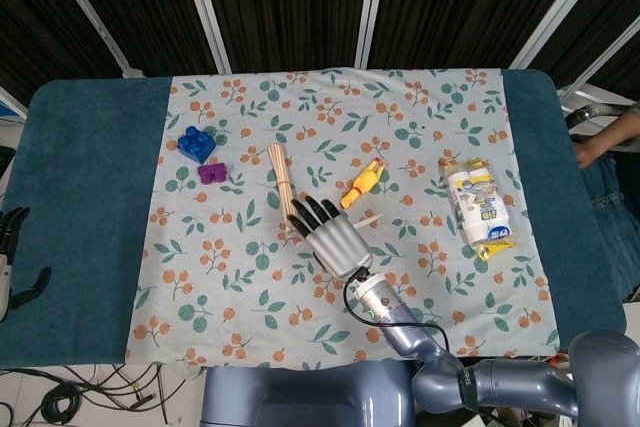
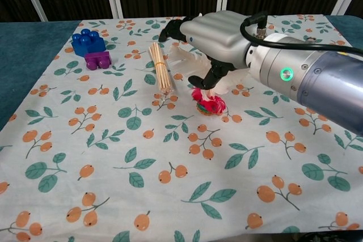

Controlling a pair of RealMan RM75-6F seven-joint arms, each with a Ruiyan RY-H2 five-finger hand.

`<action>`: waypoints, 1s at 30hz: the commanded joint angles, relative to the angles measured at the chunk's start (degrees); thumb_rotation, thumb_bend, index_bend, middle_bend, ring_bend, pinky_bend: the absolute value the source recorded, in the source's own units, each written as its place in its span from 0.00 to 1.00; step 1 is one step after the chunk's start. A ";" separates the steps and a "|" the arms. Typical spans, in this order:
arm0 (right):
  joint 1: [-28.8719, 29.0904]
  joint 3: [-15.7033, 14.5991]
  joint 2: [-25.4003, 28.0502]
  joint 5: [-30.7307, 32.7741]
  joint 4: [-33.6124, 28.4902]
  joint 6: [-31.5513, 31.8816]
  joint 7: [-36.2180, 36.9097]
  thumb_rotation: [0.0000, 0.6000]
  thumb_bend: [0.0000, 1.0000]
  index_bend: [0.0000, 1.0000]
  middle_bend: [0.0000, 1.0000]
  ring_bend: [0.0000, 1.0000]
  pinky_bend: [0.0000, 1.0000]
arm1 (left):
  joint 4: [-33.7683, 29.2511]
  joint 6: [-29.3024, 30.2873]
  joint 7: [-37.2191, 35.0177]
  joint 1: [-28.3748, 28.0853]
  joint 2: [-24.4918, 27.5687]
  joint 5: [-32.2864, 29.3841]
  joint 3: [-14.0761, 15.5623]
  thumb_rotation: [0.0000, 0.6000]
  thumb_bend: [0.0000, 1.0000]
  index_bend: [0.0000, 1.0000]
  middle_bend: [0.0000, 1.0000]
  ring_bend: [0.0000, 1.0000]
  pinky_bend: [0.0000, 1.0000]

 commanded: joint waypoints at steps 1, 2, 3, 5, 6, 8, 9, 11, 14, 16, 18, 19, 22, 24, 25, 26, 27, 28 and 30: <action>0.16 0.14 0.14 0.27 -0.43 0.73 0.05 1.00 0.30 0.00 0.03 0.05 0.15 | 0.00 0.03 0.02 0.00 0.00 -0.03 -0.03 1.00 0.32 0.04 0.06 0.01 0.05; 0.16 0.10 0.24 0.35 -0.65 0.91 -0.01 1.00 0.30 0.00 0.03 0.05 0.15 | 0.00 0.04 0.03 0.01 0.00 -0.04 -0.03 1.00 0.32 0.04 0.06 0.01 0.05; 0.15 0.05 0.49 0.40 -1.13 1.16 -0.02 1.00 0.29 0.00 0.03 0.05 0.15 | 0.02 0.03 0.06 0.01 -0.01 -0.06 -0.03 1.00 0.32 0.04 0.06 0.01 0.05; 0.05 -0.22 1.17 0.27 -2.35 1.66 -0.12 1.00 0.29 0.00 0.03 0.05 0.15 | 0.00 0.01 0.12 -0.01 -0.03 -0.12 -0.04 1.00 0.32 0.04 0.06 0.01 0.05; -0.01 -0.44 1.64 0.20 -3.14 1.87 -0.32 1.00 0.29 0.00 0.03 0.05 0.15 | 0.02 -0.01 0.18 -0.02 -0.05 -0.12 -0.03 1.00 0.32 0.04 0.06 0.01 0.05; -0.15 -0.75 2.53 0.13 -4.63 2.36 -0.89 1.00 0.29 0.00 0.03 0.05 0.15 | 0.04 -0.01 0.27 -0.02 -0.07 -0.09 0.00 1.00 0.32 0.04 0.06 0.01 0.05; -0.25 -0.90 3.15 0.01 -5.62 2.77 -1.32 1.00 0.29 0.00 0.03 0.05 0.15 | 0.05 0.02 0.32 -0.02 -0.07 -0.05 0.01 1.00 0.32 0.04 0.06 0.01 0.05; -0.64 -1.02 4.68 -0.13 -8.07 3.87 -2.13 1.00 0.29 0.00 0.03 0.05 0.15 | 0.09 0.11 0.35 0.00 -0.08 0.01 0.03 1.00 0.32 0.04 0.06 0.01 0.05; -1.70 -1.09 7.59 -0.11 -12.49 5.76 -2.97 1.00 0.29 0.00 0.03 0.05 0.15 | 0.09 0.23 0.39 0.05 -0.09 0.04 0.03 1.00 0.32 0.04 0.06 0.01 0.05; -2.67 -1.29 9.96 -0.05 -15.80 7.07 -3.40 1.00 0.29 0.00 0.03 0.05 0.15 | 0.11 0.24 0.44 0.06 -0.10 0.10 0.07 1.00 0.32 0.04 0.06 0.01 0.05; -4.21 -1.52 12.84 -0.52 -19.54 8.94 -2.86 1.00 0.29 0.00 0.03 0.05 0.15 | 0.07 0.29 0.49 0.06 -0.10 0.15 0.08 1.00 0.32 0.04 0.06 0.01 0.05; -5.18 -1.64 14.39 -0.78 -21.28 10.03 -2.26 1.00 0.29 0.00 0.03 0.05 0.15 | 0.09 0.36 0.54 0.08 -0.11 0.21 0.09 1.00 0.32 0.04 0.06 0.01 0.05; -8.17 -2.13 19.03 -1.79 -24.97 12.88 0.24 1.00 0.28 0.00 0.03 0.05 0.15 | 0.10 0.52 0.66 0.13 -0.16 0.32 0.13 1.00 0.32 0.04 0.06 0.01 0.05; -10.16 -2.68 21.97 -2.45 -26.26 14.35 2.27 1.00 0.28 0.00 0.03 0.05 0.15 | 0.09 0.56 0.72 0.14 -0.17 0.32 0.13 1.00 0.32 0.04 0.06 0.01 0.05; -11.44 -3.13 23.66 -2.99 -26.81 15.21 3.74 1.00 0.28 0.00 0.03 0.05 0.15 | 0.09 0.56 0.76 0.13 -0.20 0.31 0.11 1.00 0.32 0.04 0.06 0.01 0.05; -12.91 -3.74 25.34 -3.63 -27.15 16.22 5.38 1.00 0.27 0.00 0.03 0.05 0.15 | 0.09 0.56 0.81 0.13 -0.22 0.28 0.10 1.00 0.32 0.04 0.06 0.01 0.05; -14.49 -4.64 27.03 -4.52 -27.29 17.16 7.15 1.00 0.27 0.00 0.03 0.05 0.15 | 0.09 0.54 0.86 0.12 -0.24 0.26 0.10 1.00 0.32 0.04 0.06 0.01 0.05; -15.43 -5.27 27.99 -5.31 -27.26 17.64 8.32 1.00 0.27 0.00 0.03 0.05 0.15 | 0.08 0.54 0.89 0.12 -0.25 0.24 0.09 1.00 0.32 0.04 0.06 0.01 0.05; -18.34 -7.51 30.43 -7.68 -26.33 19.12 11.76 1.00 0.26 0.00 0.03 0.05 0.15 | 0.06 0.52 1.00 0.10 -0.30 0.20 0.08 1.00 0.32 0.04 0.06 0.01 0.05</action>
